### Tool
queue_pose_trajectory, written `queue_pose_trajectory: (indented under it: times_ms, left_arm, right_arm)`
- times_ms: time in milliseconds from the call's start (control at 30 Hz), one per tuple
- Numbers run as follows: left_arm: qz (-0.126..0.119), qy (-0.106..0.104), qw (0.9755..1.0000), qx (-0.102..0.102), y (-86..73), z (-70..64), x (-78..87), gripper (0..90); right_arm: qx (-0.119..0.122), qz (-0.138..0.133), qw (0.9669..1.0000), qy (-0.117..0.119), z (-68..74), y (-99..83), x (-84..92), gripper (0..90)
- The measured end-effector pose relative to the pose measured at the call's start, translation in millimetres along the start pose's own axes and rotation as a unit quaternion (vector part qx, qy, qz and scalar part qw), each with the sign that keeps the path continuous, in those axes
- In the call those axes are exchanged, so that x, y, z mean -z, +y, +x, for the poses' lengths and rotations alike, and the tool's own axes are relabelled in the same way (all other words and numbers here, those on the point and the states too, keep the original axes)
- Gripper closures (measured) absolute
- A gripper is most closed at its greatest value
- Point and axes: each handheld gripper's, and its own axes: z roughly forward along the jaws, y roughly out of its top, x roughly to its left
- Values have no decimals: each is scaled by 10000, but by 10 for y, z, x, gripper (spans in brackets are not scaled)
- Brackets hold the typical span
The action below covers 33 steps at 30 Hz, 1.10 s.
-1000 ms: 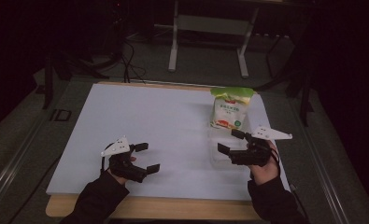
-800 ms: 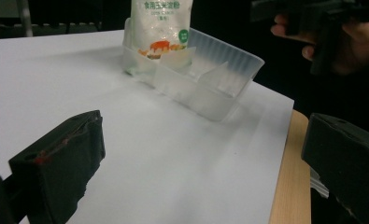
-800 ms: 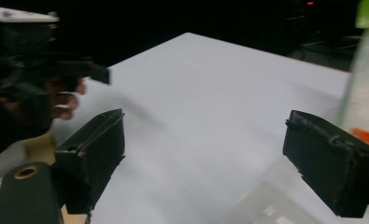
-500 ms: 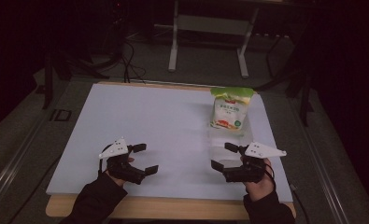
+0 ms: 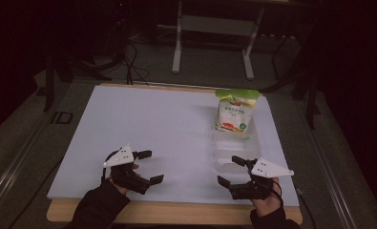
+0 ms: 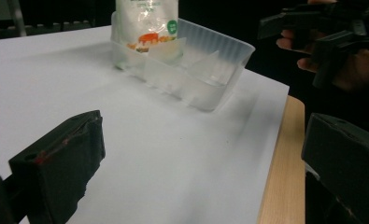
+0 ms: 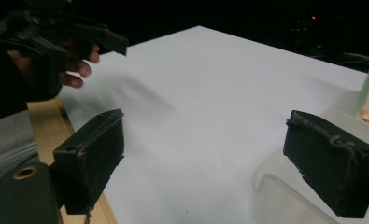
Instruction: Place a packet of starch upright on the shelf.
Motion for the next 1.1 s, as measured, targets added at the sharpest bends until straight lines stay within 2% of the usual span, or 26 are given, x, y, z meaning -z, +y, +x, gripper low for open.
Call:
queue_pose_trajectory:
  times_ms: [100,133,233,300,567,733,1100]
  left_arm:
    - [55,25,9999,-143,-11,-26,-15,1]
    - [93,37,9997,-203,-18,-31,-24,1]
    - [181,40,9995,-267,-38,-35,-51,1]
    - [210,12,9995,-253,-45,-37,-62,1]
    - [232,18,9994,-264,-59,-30,-68,1]
    - [240,42,9994,-250,-64,-6,-56,1]
    - [245,31,9995,-209,-77,9,-56,1]
  right_arm:
    - [16,2,10000,-43,-12,-32,14,125]
    - [101,-30,9999,-125,-28,-61,42,125]
    - [147,-19,9997,-204,-40,-88,73,125]
    - [192,-18,9996,-226,-42,-119,102,125]
    - [121,209,9996,-164,-51,-227,145,130]
    - [224,318,9992,-110,-34,-251,120,130]
    - [269,330,9991,-86,-46,-256,110,133]
